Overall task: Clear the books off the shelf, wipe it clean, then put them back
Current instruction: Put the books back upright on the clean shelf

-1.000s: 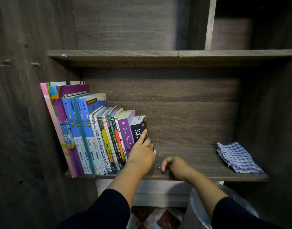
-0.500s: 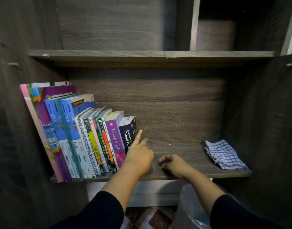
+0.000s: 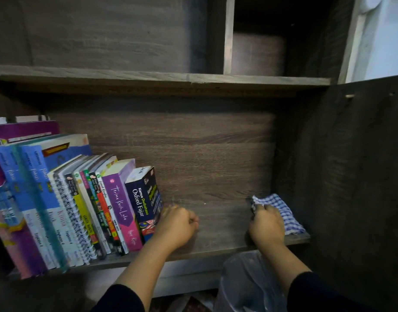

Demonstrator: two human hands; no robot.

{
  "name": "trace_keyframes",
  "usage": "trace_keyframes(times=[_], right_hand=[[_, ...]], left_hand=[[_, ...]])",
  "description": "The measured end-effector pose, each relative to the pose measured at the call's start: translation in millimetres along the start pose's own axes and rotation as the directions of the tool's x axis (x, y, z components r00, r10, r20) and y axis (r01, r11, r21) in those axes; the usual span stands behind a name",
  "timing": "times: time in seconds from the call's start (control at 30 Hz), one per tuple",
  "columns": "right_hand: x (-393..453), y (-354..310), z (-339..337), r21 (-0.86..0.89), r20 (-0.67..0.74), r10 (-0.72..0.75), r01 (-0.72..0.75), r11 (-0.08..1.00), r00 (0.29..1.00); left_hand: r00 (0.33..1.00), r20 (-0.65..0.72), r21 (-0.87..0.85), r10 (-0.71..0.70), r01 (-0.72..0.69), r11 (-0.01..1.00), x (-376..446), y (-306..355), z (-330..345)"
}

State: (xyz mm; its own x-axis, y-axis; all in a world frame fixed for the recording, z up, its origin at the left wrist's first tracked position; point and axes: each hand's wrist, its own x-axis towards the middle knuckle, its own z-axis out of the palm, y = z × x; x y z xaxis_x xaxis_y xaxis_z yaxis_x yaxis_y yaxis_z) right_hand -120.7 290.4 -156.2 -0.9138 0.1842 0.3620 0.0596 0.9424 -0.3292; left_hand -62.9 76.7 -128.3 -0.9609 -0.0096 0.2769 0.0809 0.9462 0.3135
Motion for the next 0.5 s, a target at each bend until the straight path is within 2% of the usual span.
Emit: trace_keyframes(times=[0.1,0.2,0.3,0.4,0.5], right_hand=[[4,7,2,-0.068,0.053,0.051,-0.048,0.997,0.997],[9,16,4,-0.109,0.056,0.046,-0.04,0.993,0.997],[14,22,4,-0.06,0.043,0.019,-0.017,0.998,0.999],[19,16,-4,0.157,0.071,0.121,-0.131,0.979,0.99],[19,1,-21,0.434,0.161,0.162,-0.217,0.874,0.974]], left_hand=[[0.997,0.058,-0.16,-0.047,0.056,0.985,4,12,13],[0.989,0.132,-0.356,-0.067,0.111,0.928,11,24,29],[0.986,0.144,-0.488,-0.08,0.141,0.861,15,36,41],[0.976,0.191,-0.64,-0.103,0.203,0.741,13,48,49],[0.95,0.31,-0.809,-0.049,0.29,0.511,6,65,51]])
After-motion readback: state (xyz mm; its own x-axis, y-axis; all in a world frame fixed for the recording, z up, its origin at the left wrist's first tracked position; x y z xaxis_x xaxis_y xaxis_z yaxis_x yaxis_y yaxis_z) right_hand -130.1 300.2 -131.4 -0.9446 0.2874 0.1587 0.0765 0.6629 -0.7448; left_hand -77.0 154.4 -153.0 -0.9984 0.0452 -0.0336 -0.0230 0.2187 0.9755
